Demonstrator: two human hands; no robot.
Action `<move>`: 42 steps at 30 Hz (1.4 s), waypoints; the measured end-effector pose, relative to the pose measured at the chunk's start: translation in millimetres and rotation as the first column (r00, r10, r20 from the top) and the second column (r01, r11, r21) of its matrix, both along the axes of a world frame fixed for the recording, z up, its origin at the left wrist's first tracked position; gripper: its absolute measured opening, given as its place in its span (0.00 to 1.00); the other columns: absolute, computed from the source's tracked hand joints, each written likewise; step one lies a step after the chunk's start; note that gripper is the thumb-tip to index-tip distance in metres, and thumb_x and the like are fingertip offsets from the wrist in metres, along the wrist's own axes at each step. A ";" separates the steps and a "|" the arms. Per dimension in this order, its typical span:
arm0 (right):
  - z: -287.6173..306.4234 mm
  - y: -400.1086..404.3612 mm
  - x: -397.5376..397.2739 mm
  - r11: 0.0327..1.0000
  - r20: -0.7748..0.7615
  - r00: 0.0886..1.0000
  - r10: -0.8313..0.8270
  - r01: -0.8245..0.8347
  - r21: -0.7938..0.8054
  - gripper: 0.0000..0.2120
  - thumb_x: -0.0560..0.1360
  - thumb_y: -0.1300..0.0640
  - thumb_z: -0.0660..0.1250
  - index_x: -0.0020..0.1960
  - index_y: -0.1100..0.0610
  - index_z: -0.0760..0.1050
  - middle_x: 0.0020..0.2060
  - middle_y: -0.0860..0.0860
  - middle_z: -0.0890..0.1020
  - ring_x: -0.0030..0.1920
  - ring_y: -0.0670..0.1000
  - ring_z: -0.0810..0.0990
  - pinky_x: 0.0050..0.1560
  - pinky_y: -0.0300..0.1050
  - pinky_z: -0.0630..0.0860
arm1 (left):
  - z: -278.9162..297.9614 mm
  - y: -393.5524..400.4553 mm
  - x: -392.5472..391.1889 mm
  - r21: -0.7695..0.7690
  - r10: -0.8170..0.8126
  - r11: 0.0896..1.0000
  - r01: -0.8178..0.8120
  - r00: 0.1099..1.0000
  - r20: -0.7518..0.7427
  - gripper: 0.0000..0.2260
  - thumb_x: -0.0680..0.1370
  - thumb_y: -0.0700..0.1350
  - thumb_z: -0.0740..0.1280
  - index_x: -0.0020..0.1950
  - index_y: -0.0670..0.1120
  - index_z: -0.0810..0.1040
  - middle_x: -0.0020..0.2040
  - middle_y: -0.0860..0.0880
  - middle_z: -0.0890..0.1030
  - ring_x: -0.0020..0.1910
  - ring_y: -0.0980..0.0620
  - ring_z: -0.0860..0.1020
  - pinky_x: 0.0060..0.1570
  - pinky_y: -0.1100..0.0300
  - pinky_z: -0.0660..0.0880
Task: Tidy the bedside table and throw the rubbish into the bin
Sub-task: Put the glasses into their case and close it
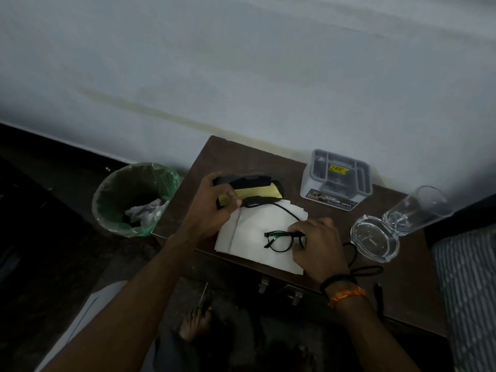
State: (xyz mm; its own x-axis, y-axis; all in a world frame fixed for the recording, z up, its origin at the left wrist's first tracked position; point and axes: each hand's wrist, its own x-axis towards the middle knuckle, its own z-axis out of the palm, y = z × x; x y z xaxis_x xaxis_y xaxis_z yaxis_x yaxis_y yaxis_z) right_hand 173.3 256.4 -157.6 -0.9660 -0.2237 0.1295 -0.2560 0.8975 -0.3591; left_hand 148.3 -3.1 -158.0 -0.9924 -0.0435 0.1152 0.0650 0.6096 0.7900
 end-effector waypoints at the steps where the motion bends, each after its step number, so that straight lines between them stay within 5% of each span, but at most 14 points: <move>1: -1.4 1.3 -1.9 1.000 0.000 1.000 -0.003 0.003 0.008 0.18 0.59 0.65 0.70 0.47 0.53 0.83 0.40 0.47 0.84 0.49 0.56 0.74 0.47 0.51 0.76 | -1.1 -0.1 -1.5 -0.013 0.011 1.000 -0.011 1.000 -0.004 0.05 0.74 0.46 0.74 0.45 0.47 0.80 0.70 0.44 0.67 0.72 0.49 0.65 0.63 0.59 0.64; 8: 11.2 0.6 -14.4 0.999 -0.049 0.999 0.009 -0.008 0.040 0.06 0.65 0.62 0.72 0.38 0.52 0.83 0.32 0.46 0.83 0.46 0.56 0.76 0.43 0.52 0.76 | -3.6 2.4 -10.5 -0.053 0.046 0.998 -0.047 0.999 -0.006 0.16 0.69 0.48 0.78 0.55 0.50 0.83 0.65 0.47 0.71 0.65 0.52 0.69 0.58 0.64 0.64; 16: 42.6 -7.8 -35.9 0.995 -0.129 0.990 -0.057 0.045 -0.087 0.06 0.70 0.59 0.70 0.43 0.51 0.84 0.37 0.46 0.85 0.45 0.54 0.79 0.49 0.47 0.76 | -5.5 -1.7 -21.1 -0.033 0.042 0.999 -0.043 0.999 -0.019 0.25 0.69 0.51 0.78 0.66 0.53 0.79 0.66 0.48 0.71 0.64 0.58 0.68 0.61 0.65 0.65; 22: 50.9 -29.7 -50.0 0.992 -0.264 0.960 -0.090 0.062 -0.112 0.06 0.71 0.60 0.72 0.47 0.54 0.85 0.41 0.49 0.86 0.49 0.49 0.69 0.48 0.41 0.65 | -5.4 -6.4 -18.7 -0.133 -0.032 0.991 0.027 0.999 -0.032 0.33 0.66 0.51 0.79 0.70 0.54 0.73 0.66 0.49 0.69 0.61 0.59 0.66 0.58 0.65 0.65; 34: 11.9 -77.6 -75.5 0.996 -0.259 0.962 0.088 -0.081 0.037 0.07 0.70 0.64 0.72 0.46 0.54 0.86 0.41 0.50 0.84 0.44 0.57 0.75 0.40 0.45 0.73 | -6.5 -16.1 -14.3 -0.259 -0.123 0.959 0.116 0.992 -0.011 0.38 0.67 0.52 0.79 0.74 0.59 0.67 0.67 0.48 0.67 0.63 0.51 0.71 0.58 0.64 0.68; 42: 1.6 -87.5 -81.4 0.998 -0.123 0.992 0.015 -0.022 -0.054 0.07 0.68 0.62 0.74 0.46 0.58 0.85 0.45 0.54 0.83 0.48 0.56 0.79 0.49 0.40 0.70 | -2.6 -13.3 -16.2 -0.297 -0.162 0.941 0.160 0.987 0.017 0.33 0.72 0.53 0.75 0.75 0.57 0.67 0.71 0.48 0.65 0.68 0.50 0.69 0.58 0.66 0.65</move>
